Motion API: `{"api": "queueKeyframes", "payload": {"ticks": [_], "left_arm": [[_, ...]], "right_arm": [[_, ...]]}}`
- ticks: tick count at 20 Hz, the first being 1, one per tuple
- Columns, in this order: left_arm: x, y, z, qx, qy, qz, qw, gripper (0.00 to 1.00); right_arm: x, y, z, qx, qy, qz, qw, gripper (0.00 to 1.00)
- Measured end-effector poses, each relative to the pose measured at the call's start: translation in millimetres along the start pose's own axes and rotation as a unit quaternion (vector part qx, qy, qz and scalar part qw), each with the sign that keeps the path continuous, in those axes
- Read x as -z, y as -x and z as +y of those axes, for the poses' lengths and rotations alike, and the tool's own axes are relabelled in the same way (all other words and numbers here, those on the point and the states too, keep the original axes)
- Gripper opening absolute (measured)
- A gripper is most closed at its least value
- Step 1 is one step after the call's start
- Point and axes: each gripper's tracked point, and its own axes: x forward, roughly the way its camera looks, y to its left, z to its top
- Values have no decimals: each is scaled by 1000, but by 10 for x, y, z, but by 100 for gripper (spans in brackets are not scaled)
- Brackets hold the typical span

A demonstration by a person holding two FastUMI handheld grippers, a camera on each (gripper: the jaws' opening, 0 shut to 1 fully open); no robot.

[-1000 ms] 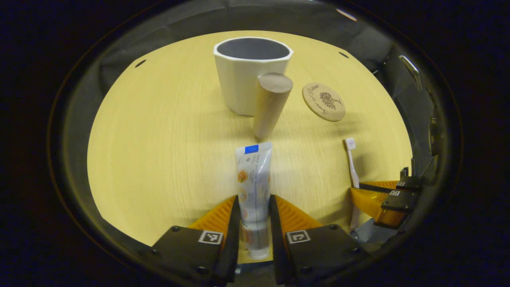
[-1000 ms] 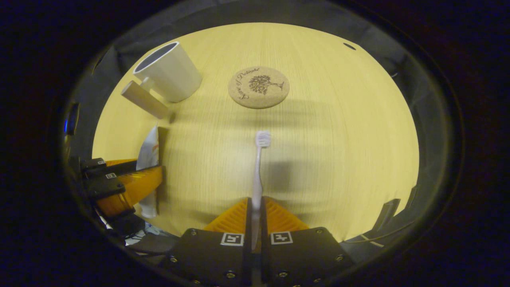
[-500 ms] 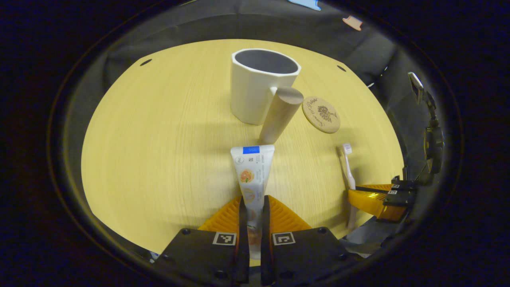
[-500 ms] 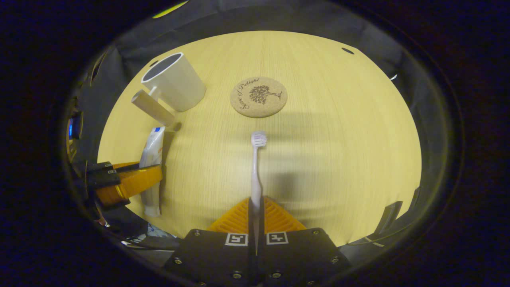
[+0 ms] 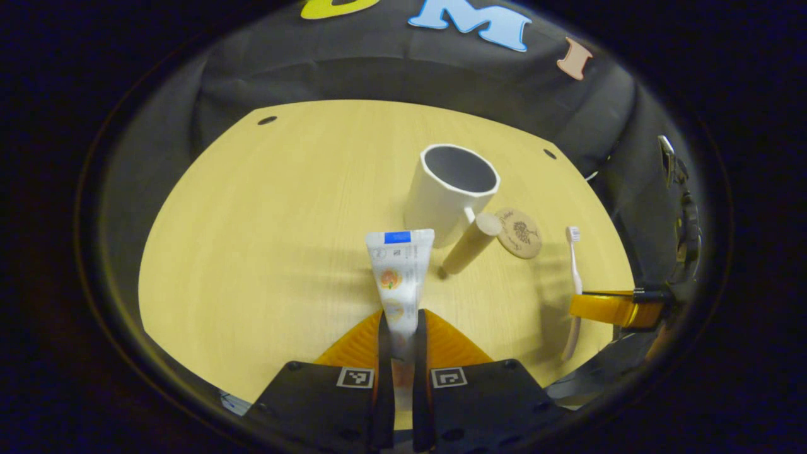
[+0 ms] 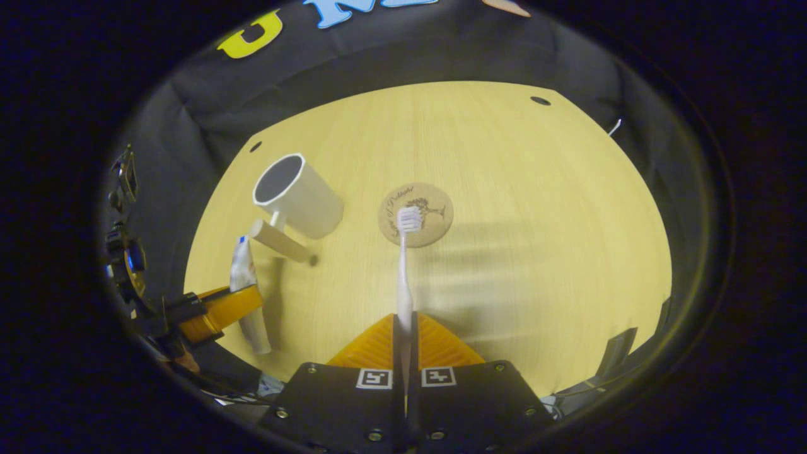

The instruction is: Put the toothbrush and toothpaste on the desktop into the cup, then pick up the cup and place it on the coaster on the desktop.

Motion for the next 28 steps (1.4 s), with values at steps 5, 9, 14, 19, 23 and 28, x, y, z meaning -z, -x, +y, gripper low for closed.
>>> {"api": "queueKeyframes", "payload": {"ticks": [5,9,14,19,23,28], "left_arm": [[-462,157,231,-5,14,-72,997,18],[-871,193,245,-4,16,-127,992,19],[-1303,303,149,6,18,-192,981,19],[-1793,447,33,20,11,-277,961,19],[-2068,435,-100,41,20,-329,943,18],[-2400,468,-293,76,40,-392,916,18]], "right_arm": [[-330,52,174,-26,-1,-52,998,2],[-594,122,279,-39,8,-96,995,2],[-871,220,353,-48,24,-146,988,3],[-1031,304,420,-60,41,-187,980,3],[-1115,382,401,-63,56,-206,975,3],[-1172,449,353,-68,64,-223,970,3]]}}
